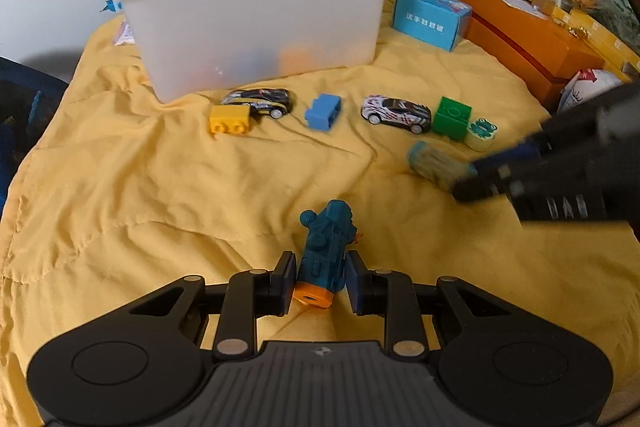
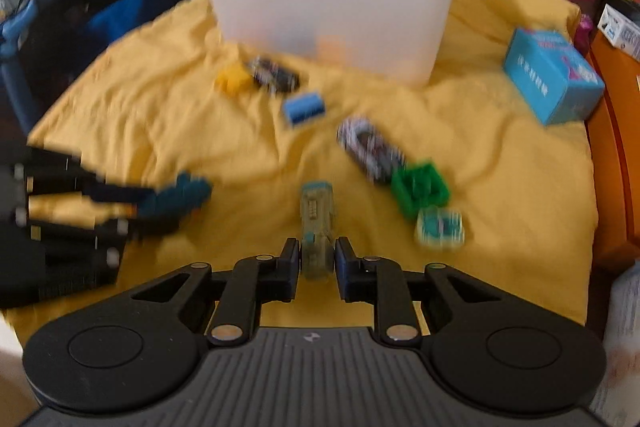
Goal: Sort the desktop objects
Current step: 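Grasp the teal toy train with left tool while right tool grasps beige tube, then carry the train and beige tube over the white bin and open both tools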
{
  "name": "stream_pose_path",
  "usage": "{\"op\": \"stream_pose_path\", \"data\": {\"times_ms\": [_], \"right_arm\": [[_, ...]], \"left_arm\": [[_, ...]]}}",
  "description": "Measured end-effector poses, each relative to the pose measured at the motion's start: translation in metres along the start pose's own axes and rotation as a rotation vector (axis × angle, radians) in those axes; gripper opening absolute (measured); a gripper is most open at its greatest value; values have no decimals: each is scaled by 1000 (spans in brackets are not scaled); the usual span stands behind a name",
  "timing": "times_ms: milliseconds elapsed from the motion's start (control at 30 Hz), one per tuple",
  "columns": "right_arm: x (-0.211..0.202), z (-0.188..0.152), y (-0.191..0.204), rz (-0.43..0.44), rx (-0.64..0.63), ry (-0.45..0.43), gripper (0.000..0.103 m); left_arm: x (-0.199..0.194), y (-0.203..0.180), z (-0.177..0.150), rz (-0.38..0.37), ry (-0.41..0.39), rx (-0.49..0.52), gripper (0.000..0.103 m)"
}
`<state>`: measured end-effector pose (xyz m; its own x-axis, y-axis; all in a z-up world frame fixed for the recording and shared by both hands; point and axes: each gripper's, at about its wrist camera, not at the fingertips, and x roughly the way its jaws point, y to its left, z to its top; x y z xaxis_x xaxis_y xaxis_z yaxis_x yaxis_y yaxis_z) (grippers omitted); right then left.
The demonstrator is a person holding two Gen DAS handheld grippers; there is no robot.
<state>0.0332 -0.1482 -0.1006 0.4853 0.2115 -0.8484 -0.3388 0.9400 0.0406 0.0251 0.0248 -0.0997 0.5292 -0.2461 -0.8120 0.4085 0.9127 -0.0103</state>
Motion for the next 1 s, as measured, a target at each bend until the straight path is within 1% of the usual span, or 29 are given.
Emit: {"op": "stream_pose_path", "data": {"times_ms": [33,100,133,167,300,333,367,400,433,467,533,600,667,767,900,1000], "right_arm": [[0,-4,1,-4,-15,2,22],[2,-6,3,-12,-26,-1,30],[2,-5,3,-14,-26,-11,35],[2,-3,2,-19,-25,-21,36],[12,8,4,-37,-28,-36,36],[14,9,5,-46,-35,-32,36],[16,9,6,-51,-45,-24,36],[18,9,6,-48,-50,-18,35],[19,7,6,-41,-53,-12,27],[20,6,7,-37,-56,-3,25],[20,4,9,-39,-67,-4,25],[16,6,9,-32,-73,-5,25],[10,10,10,-34,-85,-21,25],[-1,19,10,-30,-102,-63,25],[-16,42,6,-37,-112,-121,25],[-35,68,3,-58,-133,-193,25]], "left_arm": [[1,-2,0,6,1,6,30],[3,-5,1,37,-13,19,33],[5,-6,2,48,-16,28,36],[7,-7,3,55,-14,33,37],[17,-5,3,49,7,29,37],[17,-4,3,45,5,21,35],[16,-4,2,37,3,17,29],[16,-4,1,31,2,17,29],[15,-4,0,31,1,21,29],[15,-4,0,30,2,23,29],[12,-4,1,26,7,25,29],[5,-4,5,22,-4,23,29],[-5,-4,11,28,-30,21,29],[-22,-1,25,45,-92,17,29],[-46,4,58,52,-190,33,29],[-65,12,89,75,-277,41,29]]}}
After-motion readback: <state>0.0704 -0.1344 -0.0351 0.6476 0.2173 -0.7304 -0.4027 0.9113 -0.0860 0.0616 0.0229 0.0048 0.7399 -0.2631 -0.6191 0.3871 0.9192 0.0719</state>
